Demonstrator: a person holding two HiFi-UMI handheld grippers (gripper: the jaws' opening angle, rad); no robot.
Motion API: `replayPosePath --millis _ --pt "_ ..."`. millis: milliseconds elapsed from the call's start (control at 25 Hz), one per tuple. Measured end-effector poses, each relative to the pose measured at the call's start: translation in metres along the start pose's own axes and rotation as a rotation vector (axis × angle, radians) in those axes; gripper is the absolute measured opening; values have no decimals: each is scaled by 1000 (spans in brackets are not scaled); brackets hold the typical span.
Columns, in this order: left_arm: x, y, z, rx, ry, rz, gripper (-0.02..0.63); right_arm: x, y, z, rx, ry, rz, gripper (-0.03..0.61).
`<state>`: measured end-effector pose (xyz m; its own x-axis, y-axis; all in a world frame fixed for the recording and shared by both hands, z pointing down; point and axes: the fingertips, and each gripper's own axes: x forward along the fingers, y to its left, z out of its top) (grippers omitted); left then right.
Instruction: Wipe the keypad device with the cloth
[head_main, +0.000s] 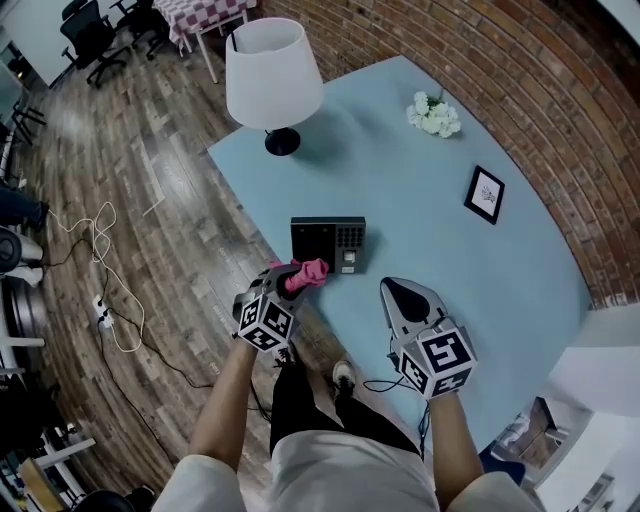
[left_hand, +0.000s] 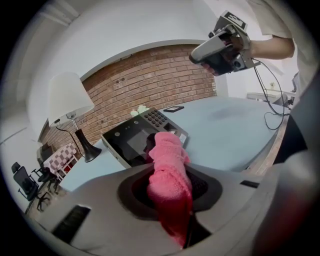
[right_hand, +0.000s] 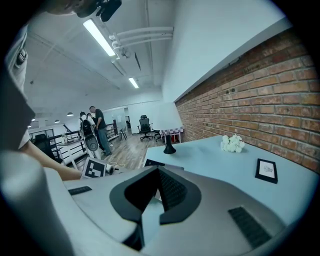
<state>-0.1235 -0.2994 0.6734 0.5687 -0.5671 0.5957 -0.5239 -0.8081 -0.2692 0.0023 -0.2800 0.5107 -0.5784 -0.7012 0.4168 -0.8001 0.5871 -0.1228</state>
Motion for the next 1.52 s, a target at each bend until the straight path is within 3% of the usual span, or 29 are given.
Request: replayPosePath --millis 200,520,760,1200,1520 --pt "-4 0 3 1 14 -3 141 -4 -3 2 10 -10 -4 25" --pt "-7 59 86 44 -89 92 143 -13 -9 12 28 -27 -22 23" --pt "20 73 110 87 -80 80 143 -25 -17 13 38 -20 -39 25" --pt "27 36 90 111 -72 20 144 -28 -26 -6 71 13 -57 23" --pt "31 -5 53 52 -29 -42 144 -29 -24 -11 65 27 -48 23"
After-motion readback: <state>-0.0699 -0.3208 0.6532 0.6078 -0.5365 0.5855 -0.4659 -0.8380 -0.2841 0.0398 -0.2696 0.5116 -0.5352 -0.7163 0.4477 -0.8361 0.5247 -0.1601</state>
